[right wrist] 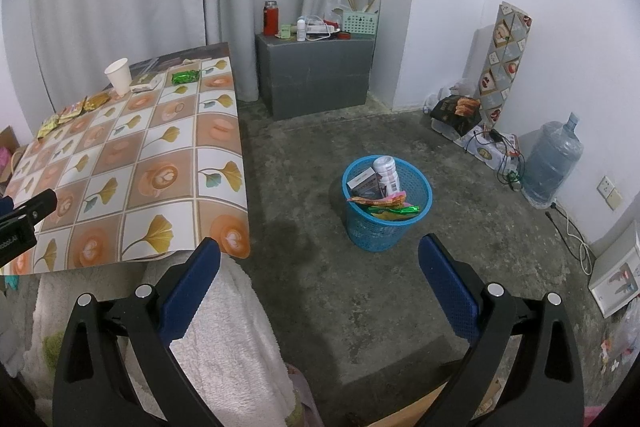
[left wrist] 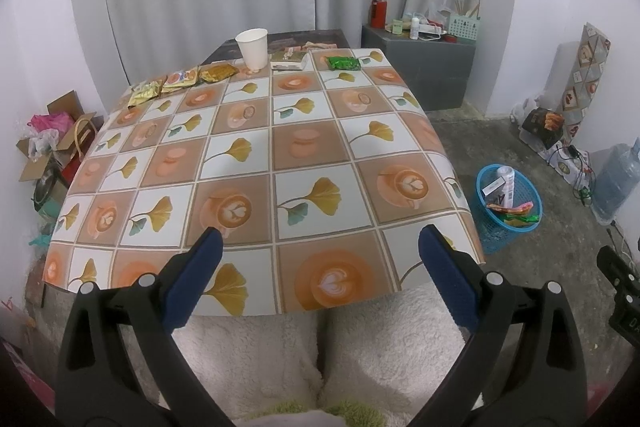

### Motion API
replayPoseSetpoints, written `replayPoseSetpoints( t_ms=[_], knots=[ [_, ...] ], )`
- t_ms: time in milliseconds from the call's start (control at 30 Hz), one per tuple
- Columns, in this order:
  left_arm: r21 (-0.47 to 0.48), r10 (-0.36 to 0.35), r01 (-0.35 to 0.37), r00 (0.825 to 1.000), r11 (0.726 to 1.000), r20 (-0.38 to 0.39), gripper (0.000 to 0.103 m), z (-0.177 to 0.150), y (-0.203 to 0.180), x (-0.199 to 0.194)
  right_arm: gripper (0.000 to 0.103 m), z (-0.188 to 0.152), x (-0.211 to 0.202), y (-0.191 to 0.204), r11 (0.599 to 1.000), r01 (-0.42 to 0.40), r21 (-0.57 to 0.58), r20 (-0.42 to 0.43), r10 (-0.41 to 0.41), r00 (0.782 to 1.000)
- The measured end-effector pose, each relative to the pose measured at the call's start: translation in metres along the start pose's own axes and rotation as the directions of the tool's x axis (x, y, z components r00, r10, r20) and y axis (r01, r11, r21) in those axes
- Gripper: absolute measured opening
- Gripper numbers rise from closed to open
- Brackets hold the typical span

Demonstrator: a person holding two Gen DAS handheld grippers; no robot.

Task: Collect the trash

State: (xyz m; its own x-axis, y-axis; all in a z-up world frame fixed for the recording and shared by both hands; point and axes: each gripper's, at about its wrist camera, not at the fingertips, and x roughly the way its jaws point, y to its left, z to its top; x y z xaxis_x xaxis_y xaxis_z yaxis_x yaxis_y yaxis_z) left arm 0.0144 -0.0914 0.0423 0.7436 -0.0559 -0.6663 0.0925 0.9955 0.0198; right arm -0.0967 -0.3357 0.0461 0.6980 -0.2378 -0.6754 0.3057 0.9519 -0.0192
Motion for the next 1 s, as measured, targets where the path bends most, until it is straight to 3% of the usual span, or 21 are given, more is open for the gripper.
replayPoseSetpoints(
  t_ms=[1000],
  knots=[
    [0.005,0.001,-0.001,1.000,1.000,0.004,0.094,0.0003,-0.0020,-0.0025,0.096,-0.0002,-0.0011,0.0010,1.000,0.000,0.001,0.002,0.000,1.000]
  ],
)
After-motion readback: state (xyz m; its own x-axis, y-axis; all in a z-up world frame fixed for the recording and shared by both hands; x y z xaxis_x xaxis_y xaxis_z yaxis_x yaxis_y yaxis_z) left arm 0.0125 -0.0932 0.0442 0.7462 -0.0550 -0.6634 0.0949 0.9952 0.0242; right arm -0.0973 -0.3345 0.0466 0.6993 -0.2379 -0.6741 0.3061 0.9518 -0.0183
